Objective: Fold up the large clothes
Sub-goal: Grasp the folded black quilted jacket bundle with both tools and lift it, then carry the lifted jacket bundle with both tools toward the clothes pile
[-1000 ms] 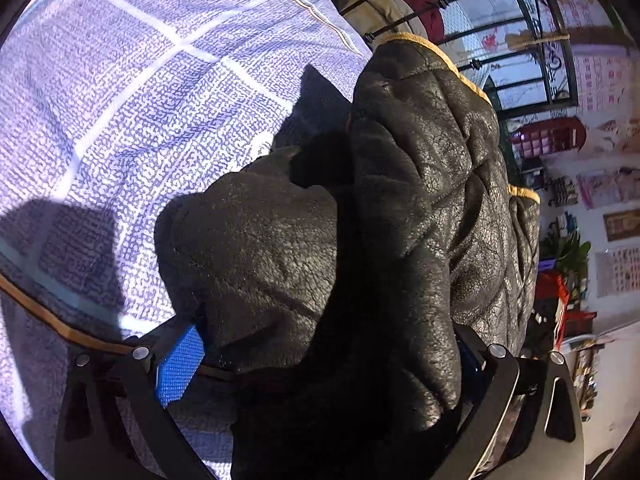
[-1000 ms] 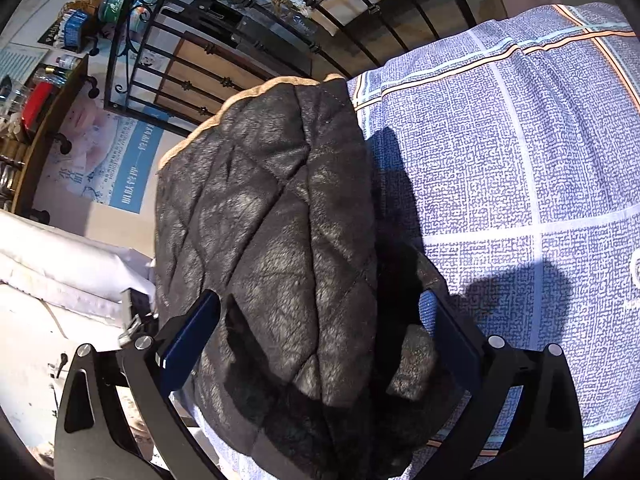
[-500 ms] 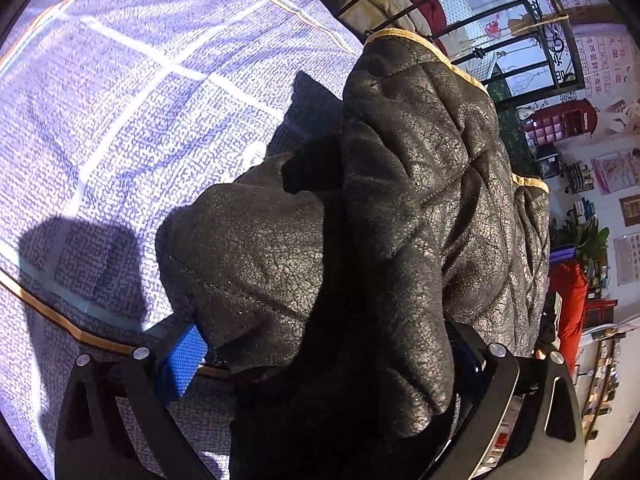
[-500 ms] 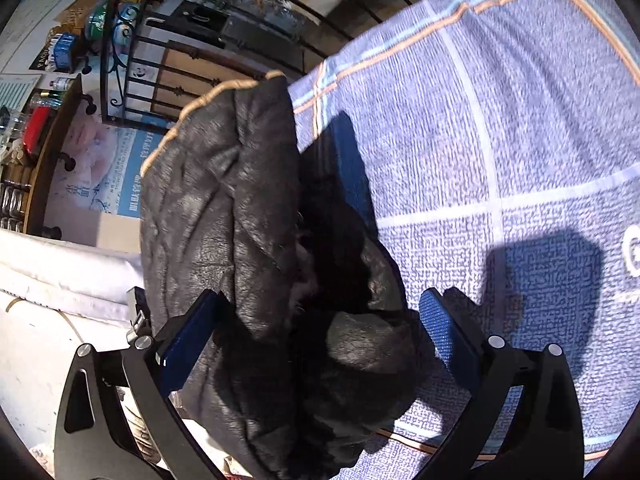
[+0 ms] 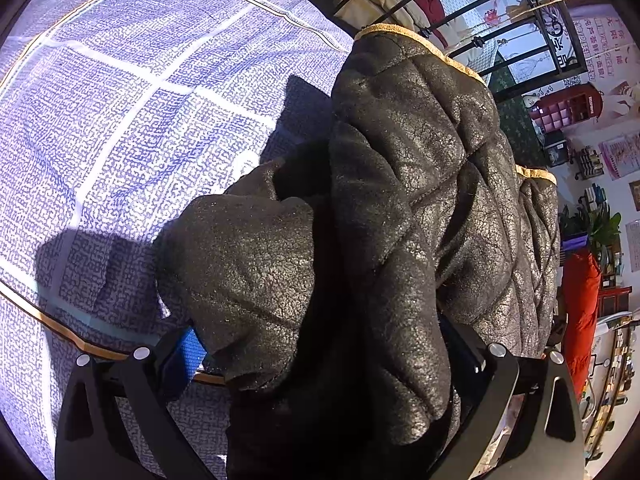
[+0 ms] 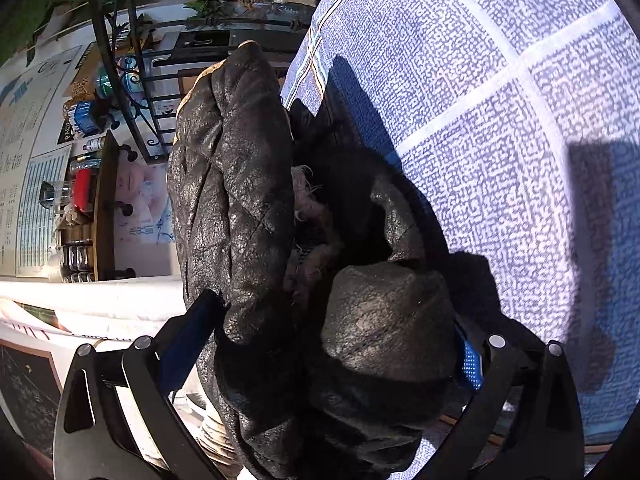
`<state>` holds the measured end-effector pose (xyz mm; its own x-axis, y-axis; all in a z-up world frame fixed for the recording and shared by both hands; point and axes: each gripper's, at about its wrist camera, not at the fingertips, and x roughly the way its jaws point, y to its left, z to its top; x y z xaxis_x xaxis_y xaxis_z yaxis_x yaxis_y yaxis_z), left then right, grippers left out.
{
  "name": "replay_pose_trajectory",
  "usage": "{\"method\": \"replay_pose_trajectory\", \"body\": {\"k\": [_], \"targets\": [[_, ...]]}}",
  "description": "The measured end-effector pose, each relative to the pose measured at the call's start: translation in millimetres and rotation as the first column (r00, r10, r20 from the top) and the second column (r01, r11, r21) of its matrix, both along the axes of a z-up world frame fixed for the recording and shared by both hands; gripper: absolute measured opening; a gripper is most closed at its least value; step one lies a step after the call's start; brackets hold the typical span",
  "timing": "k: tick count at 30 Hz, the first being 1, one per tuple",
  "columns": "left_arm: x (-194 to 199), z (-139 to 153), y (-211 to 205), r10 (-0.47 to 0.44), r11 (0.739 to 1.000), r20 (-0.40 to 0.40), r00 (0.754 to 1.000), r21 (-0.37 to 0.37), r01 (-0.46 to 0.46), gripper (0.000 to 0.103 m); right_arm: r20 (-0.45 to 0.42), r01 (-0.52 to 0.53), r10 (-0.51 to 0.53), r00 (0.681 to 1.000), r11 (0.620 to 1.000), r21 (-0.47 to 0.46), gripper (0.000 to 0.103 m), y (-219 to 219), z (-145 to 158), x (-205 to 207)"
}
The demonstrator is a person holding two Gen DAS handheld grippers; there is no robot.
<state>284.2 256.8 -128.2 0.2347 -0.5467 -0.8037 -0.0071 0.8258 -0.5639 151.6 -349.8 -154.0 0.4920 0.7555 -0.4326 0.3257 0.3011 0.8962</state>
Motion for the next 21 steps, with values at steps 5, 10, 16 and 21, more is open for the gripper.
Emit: {"method": "replay_pose_trajectory", "body": {"k": [5, 10, 16, 21], "targets": [[-7, 19, -14, -0.012, 0.996, 0.065, 0.998, 0.094, 0.006, 0.08, 0.029, -0.03, 0.034, 0.999, 0.993, -0.111, 0.092, 15, 18, 3], [-17, 47, -40, -0.076, 0.971, 0.166, 0.983, 0.236, 0.036, 0.06, 0.077, 0.023, -0.008, 0.997, 0.981, -0.193, 0.062, 17, 37, -15], [-27, 80, -55, -0.108, 0.954, 0.275, 0.955, 0.299, 0.021, 0.045, 0.097, 0.058, -0.028, 0.995, 0.943, -0.328, 0.045, 30, 68, -38], [-51, 135, -61, -0.124, 0.958, 0.432, 0.893, 0.288, -0.007, 0.042, 0.166, 0.055, 0.017, 0.986, 0.906, -0.419, 0.039, 56, 116, -35]]}}
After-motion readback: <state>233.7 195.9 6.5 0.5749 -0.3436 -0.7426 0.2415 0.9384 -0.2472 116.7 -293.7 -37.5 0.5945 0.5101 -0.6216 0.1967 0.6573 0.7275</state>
